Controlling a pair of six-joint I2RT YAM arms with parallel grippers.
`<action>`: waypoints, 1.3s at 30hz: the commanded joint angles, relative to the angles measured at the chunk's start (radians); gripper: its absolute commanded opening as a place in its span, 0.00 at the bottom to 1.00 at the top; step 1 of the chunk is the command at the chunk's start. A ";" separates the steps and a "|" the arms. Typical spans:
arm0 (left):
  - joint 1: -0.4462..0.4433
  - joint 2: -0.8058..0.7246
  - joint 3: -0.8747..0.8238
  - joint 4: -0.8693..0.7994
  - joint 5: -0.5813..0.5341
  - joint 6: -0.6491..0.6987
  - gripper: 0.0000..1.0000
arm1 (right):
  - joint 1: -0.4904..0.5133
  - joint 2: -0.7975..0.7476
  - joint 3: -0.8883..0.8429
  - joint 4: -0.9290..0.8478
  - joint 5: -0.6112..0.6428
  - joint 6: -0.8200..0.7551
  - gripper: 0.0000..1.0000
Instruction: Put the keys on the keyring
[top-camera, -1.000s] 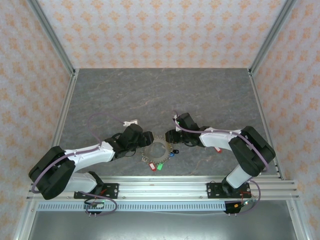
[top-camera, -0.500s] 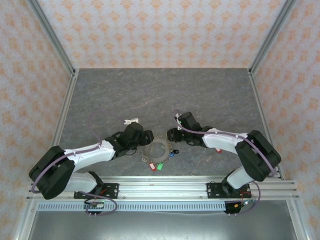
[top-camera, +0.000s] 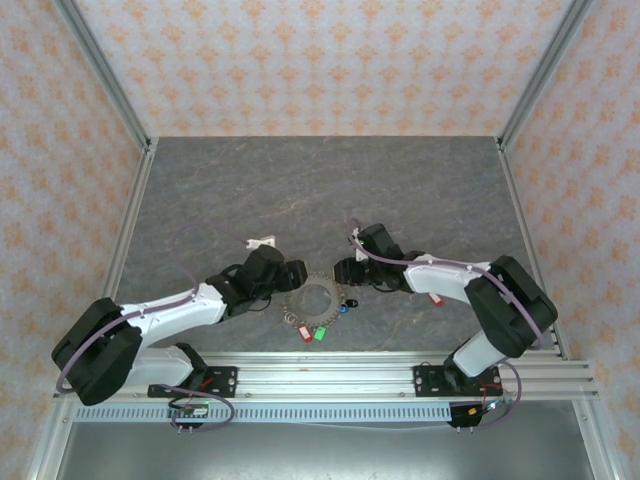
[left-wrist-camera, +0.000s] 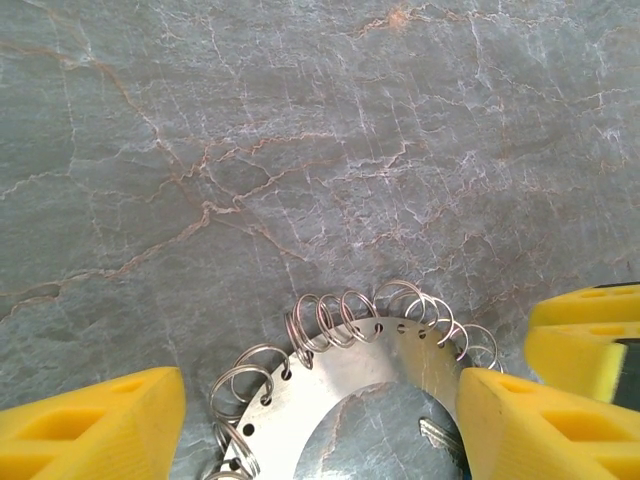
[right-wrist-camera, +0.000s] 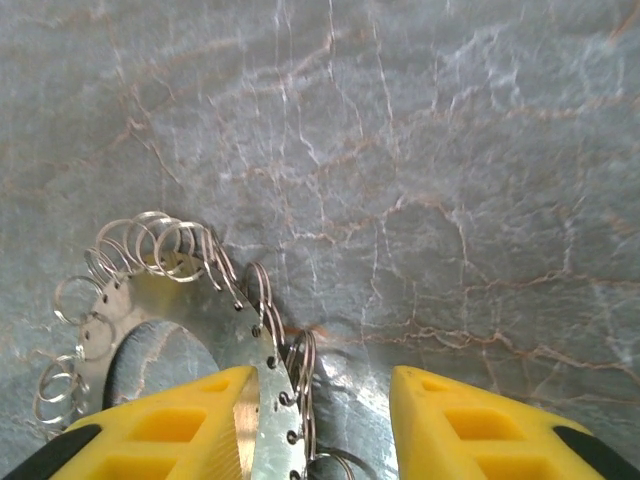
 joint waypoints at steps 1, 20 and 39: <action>0.005 -0.025 -0.022 -0.036 0.034 0.029 0.72 | 0.009 0.023 0.028 -0.047 -0.018 0.004 0.39; -0.015 0.116 -0.045 0.081 0.199 0.040 0.42 | 0.032 0.108 0.049 -0.031 -0.171 -0.002 0.32; -0.015 -0.059 -0.028 -0.035 0.004 0.045 0.50 | -0.023 -0.049 -0.042 0.152 -0.220 0.083 0.03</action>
